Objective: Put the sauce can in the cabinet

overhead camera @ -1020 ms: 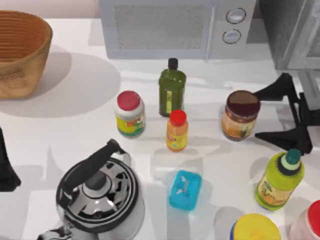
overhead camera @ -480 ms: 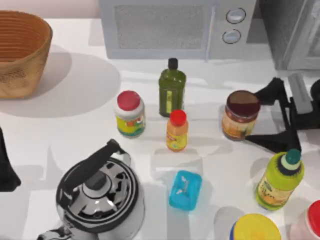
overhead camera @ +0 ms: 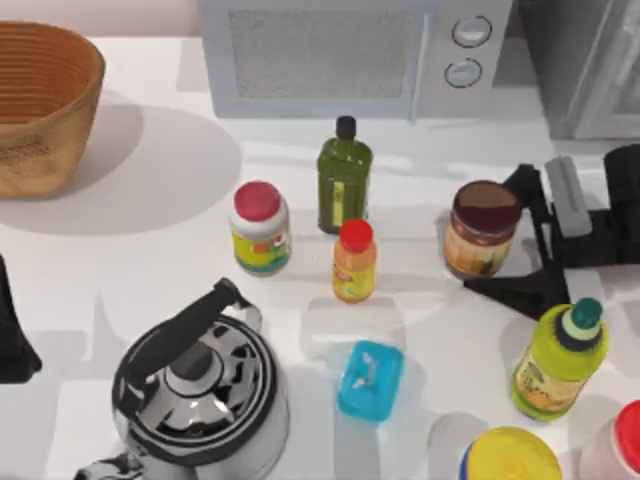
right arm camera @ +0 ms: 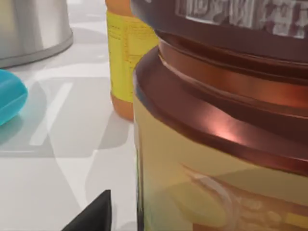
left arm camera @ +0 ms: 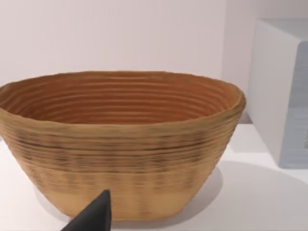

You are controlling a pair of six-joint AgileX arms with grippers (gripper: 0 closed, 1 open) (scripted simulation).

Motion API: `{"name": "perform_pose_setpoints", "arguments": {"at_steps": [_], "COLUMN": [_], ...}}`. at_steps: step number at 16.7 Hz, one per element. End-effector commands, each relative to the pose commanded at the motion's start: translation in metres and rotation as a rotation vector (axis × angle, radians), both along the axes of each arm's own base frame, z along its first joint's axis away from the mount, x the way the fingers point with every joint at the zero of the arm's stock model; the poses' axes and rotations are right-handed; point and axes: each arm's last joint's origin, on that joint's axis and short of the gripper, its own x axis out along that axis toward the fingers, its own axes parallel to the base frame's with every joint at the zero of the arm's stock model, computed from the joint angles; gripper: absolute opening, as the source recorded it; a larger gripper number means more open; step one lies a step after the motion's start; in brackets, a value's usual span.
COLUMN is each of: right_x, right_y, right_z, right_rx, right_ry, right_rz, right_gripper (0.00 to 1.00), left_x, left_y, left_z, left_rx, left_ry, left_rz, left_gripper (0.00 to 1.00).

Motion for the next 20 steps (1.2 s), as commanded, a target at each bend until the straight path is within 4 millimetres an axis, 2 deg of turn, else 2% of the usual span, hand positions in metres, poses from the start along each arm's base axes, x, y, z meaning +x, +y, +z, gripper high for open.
{"name": "perform_pose_setpoints", "arguments": {"at_steps": [7,13,20], "right_x": [-0.004,-0.004,-0.004], "right_y": [0.015,0.016,0.016], "right_z": [0.017,0.019,0.019], "right_rx": [0.002,0.002,0.002], "right_ry": [0.002,0.002,0.002], "right_rz": [-0.005,-0.005,-0.005], "right_gripper": [1.0,1.0,0.47], "left_x": [0.0,0.0,0.0], "left_y": [0.0,0.0,0.0], "left_z": [0.0,0.0,0.0], "left_rx": [0.0,0.0,0.0], "left_ry": [0.0,0.0,0.0], "left_rz": [0.0,0.0,0.0], "left_gripper": [1.0,1.0,1.0]}}
